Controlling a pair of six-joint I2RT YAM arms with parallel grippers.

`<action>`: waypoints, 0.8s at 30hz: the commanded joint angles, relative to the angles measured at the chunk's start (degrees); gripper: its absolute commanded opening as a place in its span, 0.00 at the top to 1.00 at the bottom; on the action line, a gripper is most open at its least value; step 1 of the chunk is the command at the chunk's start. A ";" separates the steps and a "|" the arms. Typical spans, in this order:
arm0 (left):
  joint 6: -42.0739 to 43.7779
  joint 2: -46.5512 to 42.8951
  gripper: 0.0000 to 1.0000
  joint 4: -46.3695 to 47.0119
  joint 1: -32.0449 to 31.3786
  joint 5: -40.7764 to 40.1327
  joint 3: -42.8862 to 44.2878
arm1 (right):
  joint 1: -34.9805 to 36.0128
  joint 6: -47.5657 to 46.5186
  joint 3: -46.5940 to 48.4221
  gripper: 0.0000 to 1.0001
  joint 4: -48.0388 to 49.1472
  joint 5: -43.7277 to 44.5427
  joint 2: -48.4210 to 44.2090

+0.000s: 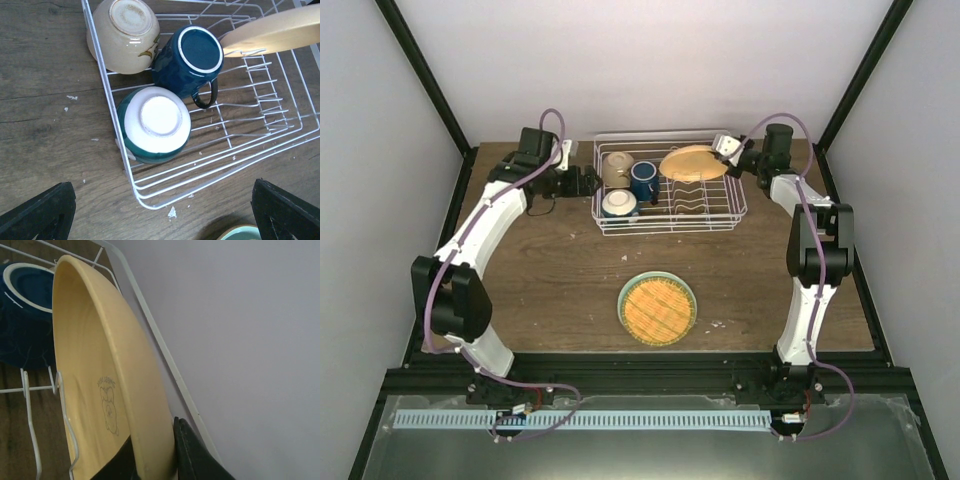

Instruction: Load the mixed dishes into the dish rack

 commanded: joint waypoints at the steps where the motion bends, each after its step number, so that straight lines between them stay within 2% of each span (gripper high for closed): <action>1: 0.80 1.55 0.03 -0.54 0.32 1.37 2.43 | 1.29 1.47 -4.22 0.86 -0.48 -2.55 -3.42; 3: 0.95 1.78 0.03 -0.62 0.34 1.52 2.80 | 1.77 1.91 -5.42 0.81 0.69 -1.93 -4.17; 8: 1.57 1.83 0.03 -1.25 0.33 1.77 2.92 | 2.29 5.08 -8.38 0.59 5.08 -0.91 -6.72; 14: 2.72 0.35 0.03 -2.34 0.22 1.81 -0.23 | 2.42 9.22 -12.69 0.42 9.07 1.35 -11.90; 17: 3.35 -1.11 0.03 -2.67 -0.43 1.46 -2.79 | 2.43 9.29 -14.74 0.35 7.56 2.55 -15.50; 21: 4.08 -2.85 0.03 -3.39 -2.79 1.01 -5.87 | 2.43 6.74 -17.39 0.25 -0.39 2.11 -21.66; 24: 4.38 -3.45 0.03 -4.16 -6.03 -0.14 -8.00 | 2.44 8.70 -20.79 0.15 -5.18 0.70 -27.83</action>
